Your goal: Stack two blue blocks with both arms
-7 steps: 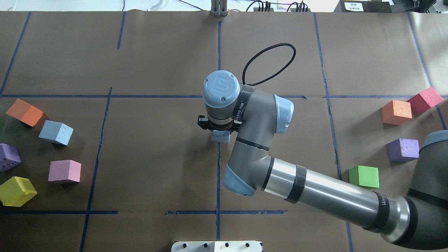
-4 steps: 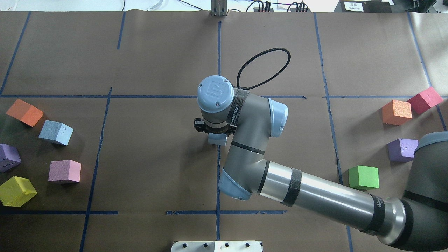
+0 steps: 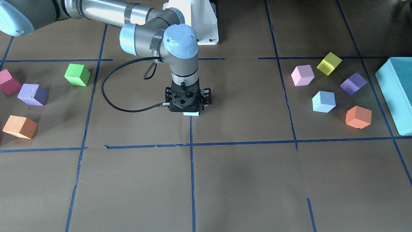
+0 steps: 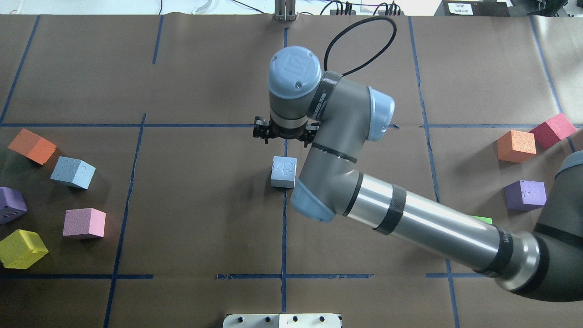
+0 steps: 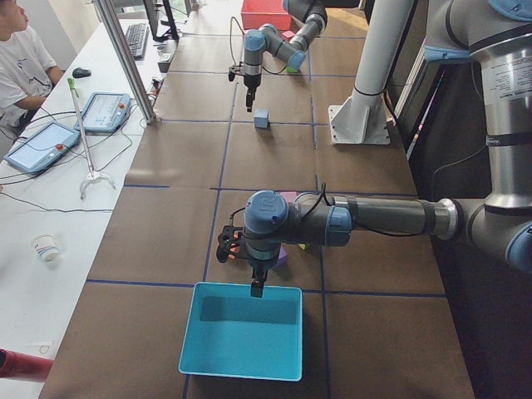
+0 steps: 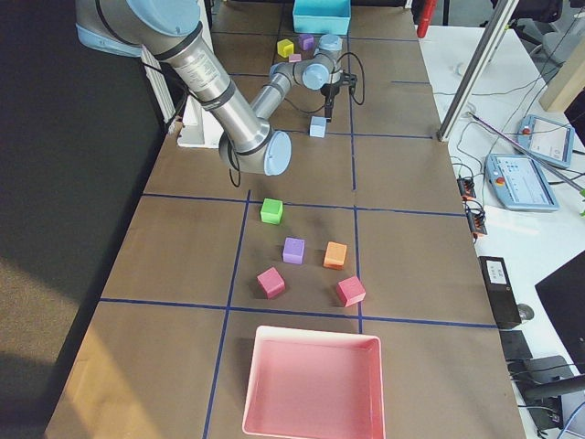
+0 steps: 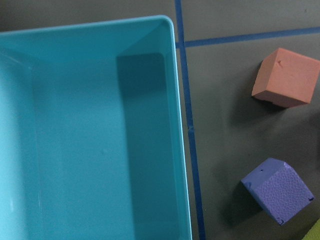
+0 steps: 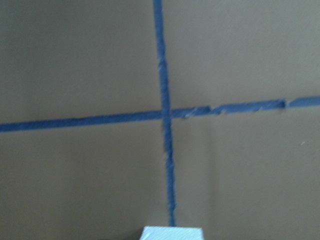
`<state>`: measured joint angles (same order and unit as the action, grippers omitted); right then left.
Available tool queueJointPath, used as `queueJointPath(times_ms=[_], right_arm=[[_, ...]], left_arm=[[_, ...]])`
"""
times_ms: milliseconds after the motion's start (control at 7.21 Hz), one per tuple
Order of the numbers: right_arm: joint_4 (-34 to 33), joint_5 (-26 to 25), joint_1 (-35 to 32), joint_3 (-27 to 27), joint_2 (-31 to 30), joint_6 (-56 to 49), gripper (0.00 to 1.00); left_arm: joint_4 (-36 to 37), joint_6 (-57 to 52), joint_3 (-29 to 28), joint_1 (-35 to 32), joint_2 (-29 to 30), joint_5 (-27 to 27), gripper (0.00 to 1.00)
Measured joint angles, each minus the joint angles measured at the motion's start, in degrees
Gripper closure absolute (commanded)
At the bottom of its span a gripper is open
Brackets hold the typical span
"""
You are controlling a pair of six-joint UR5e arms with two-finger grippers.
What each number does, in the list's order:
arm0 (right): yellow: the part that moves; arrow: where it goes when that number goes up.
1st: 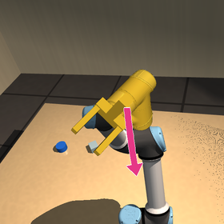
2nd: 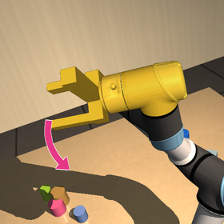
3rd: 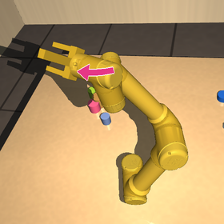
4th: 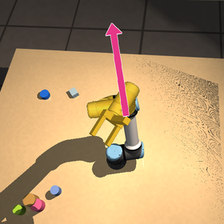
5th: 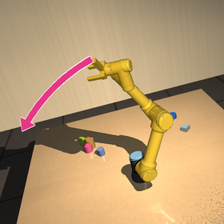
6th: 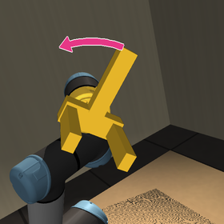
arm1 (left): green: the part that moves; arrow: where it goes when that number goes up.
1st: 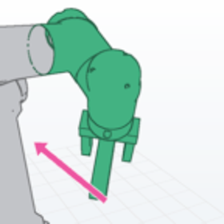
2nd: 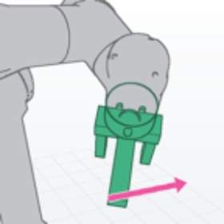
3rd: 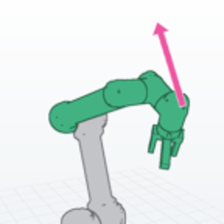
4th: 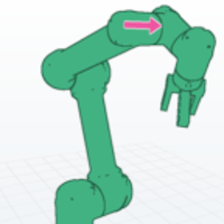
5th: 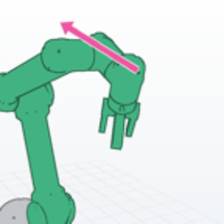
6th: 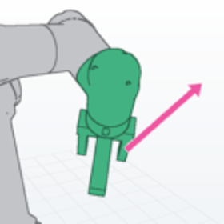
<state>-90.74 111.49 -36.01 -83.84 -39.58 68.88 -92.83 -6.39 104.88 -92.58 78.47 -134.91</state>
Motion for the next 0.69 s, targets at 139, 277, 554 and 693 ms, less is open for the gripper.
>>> queueJointPath(times_ms=[139,277,554,693], right_arm=[[-2.8,4.1,-5.2,-4.3,-3.9,-7.5,0.01],[-5.1,8.0,-10.8,-9.4,-9.9,-17.5,0.01],[-6.9,15.5,-24.1,-18.4,-25.6,-41.6,0.01],[-7.1,18.0,-30.3,-22.0,-33.9,-53.3,0.01]], left_arm=[[-2.4,0.3,-0.4,0.4,2.0,-0.1,0.00],[-3.7,2.2,-0.9,1.4,4.0,-0.3,0.00],[-4.7,11.1,0.3,5.6,6.3,-1.7,0.00],[-4.8,13.7,2.1,8.8,6.7,-2.2,0.00]])
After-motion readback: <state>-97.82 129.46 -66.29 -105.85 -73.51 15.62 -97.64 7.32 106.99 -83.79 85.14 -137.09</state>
